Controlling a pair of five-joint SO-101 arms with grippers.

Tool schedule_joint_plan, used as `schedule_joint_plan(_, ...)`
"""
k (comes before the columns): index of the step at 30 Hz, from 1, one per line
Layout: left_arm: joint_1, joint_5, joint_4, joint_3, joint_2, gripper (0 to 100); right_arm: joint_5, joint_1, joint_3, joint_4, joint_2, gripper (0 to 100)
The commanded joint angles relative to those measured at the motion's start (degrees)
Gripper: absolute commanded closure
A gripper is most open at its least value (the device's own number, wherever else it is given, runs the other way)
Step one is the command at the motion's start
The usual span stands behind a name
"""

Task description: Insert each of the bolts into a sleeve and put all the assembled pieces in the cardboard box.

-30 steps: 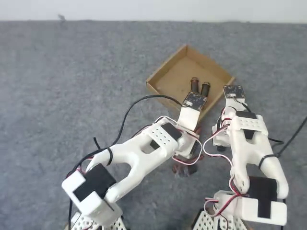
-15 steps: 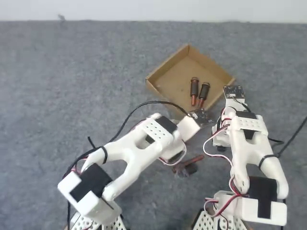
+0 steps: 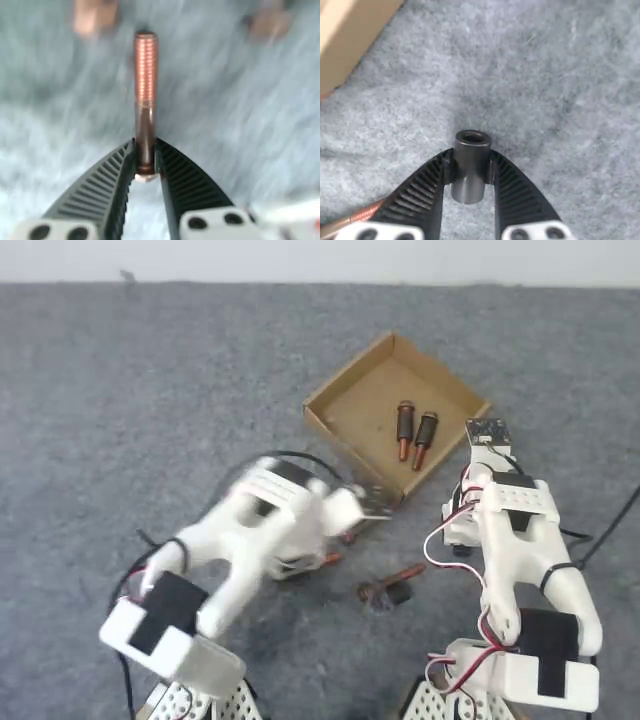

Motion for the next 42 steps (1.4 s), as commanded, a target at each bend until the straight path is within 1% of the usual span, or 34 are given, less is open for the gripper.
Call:
schedule_joint_plan(1, -11.6, -10.4, 6.6, -4.3, -2.4, 94, -0.2, 0.3, -2.9, -0.4, -0.6, 99.1)
schedule_joint_plan(3, -13.5, -10.3, 8.6, -7.3, -2.4, 94, -0.2, 0.3, -2.9, -0.4, -0.6, 99.1)
schedule_joint_plan(5, -13.7, -9.2, 10.2, -8.9, -2.4, 93, -0.2, 0.3, -2.9, -0.4, -0.6, 99.1)
schedule_joint_plan(7, -12.9, -5.3, 10.5, -9.6, -2.4, 92, -0.2, 0.3, -2.9, -0.4, -0.6, 99.1)
schedule_joint_plan(11, -10.9, 4.3, 10.4, -10.3, -2.5, 82, -0.2, 0.3, -2.9, -0.4, -0.6, 99.1)
schedule_joint_plan(13, -10.7, 9.1, 10.4, -11.0, -2.6, 81, -0.2, 0.3, -2.9, -0.5, -0.6, 99.1)
schedule_joint_plan(16, -10.1, 14.2, 9.4, -10.3, -5.6, 84, -0.2, 0.3, -2.9, -0.6, -0.6, 99.1)
schedule_joint_plan(19, -7.9, 18.4, 9.2, -6.9, -11.6, 91, -0.1, 0.3, -2.9, -0.6, -0.6, 99.1)
schedule_joint_plan(22, -4.7, 20.8, 8.9, -1.9, -17.3, 98, -0.1, 0.3, -2.9, -0.6, -0.6, 99.1)
schedule_joint_plan(23, -3.9, 21.9, 7.9, 0.0, -18.6, 99, -0.1, 0.3, -2.9, -0.6, -0.6, 99.1)
schedule_joint_plan(25, -3.1, 25.7, 5.5, 3.7, -20.1, 99, -0.1, 0.3, -2.9, -0.6, -0.6, 99.1)
schedule_joint_plan(31, -2.7, 37.4, -6.5, 13.8, -20.7, 99, -0.1, 0.3, -2.9, -0.5, -0.6, 99.1)
schedule_joint_plan(34, -3.2, 41.9, -7.8, 15.5, -20.4, 99, -0.1, 0.3, -2.9, -0.5, -0.6, 99.1)
schedule_joint_plan(37, -3.3, 45.1, -8.6, 15.7, -20.3, 99, -0.1, 0.3, -2.9, -0.5, -0.6, 99.1)
schedule_joint_plan(42, -7.1, 48.8, -16.1, 17.8, -17.2, 99, -0.1, 0.3, -2.9, -0.5, -0.6, 99.1)
